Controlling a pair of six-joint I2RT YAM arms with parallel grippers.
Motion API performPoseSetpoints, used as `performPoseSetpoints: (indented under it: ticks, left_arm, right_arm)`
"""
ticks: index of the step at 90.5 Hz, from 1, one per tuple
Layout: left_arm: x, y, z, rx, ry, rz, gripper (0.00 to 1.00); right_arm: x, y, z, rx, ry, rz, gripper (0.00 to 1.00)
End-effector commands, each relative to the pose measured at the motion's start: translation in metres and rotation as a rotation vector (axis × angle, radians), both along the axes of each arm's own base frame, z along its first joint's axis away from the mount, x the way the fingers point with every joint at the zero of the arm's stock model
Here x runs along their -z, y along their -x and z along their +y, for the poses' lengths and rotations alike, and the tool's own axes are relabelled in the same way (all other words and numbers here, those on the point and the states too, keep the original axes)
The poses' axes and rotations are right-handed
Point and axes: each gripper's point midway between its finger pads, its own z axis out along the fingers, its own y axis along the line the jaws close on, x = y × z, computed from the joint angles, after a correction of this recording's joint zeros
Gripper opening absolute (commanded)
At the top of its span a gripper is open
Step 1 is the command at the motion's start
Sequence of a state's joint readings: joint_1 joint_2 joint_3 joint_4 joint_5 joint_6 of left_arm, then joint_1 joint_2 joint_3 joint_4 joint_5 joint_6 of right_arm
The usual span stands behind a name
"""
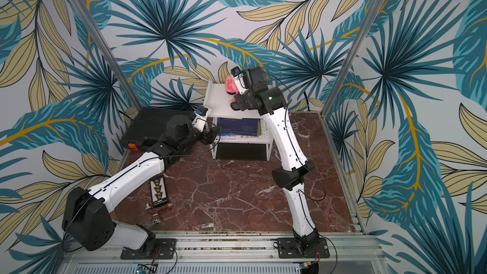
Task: Wipe the bookshelf clean with a cloth
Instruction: Wipe the dust from the shelf.
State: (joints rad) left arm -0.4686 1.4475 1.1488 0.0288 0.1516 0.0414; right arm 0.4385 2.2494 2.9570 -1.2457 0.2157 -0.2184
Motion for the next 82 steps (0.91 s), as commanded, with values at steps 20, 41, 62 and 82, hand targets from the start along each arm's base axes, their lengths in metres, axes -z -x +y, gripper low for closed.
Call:
performPoseSetpoints:
  ticks: [20, 41, 62, 82]
  left_arm:
    - [0.005, 0.010, 0.013, -0.034, -0.006, -0.008, 0.70]
    - [0.003, 0.012, 0.017, -0.051, -0.006, -0.015, 0.71]
    - [0.002, 0.013, 0.015, -0.043, 0.025, -0.033, 0.72]
    - [0.001, 0.016, 0.015, -0.036, 0.035, -0.036, 0.73]
  right_arm:
    - [0.044, 0.047, 0.067, -0.297, 0.004, 0.199, 0.00]
    - [0.028, 0.079, 0.082, -0.413, -0.004, 0.202, 0.00]
    - [0.052, 0.084, 0.021, -0.292, 0.053, 0.339, 0.00]
    - [0.062, 0.071, 0.060, -0.323, -0.171, 0.204, 0.00]
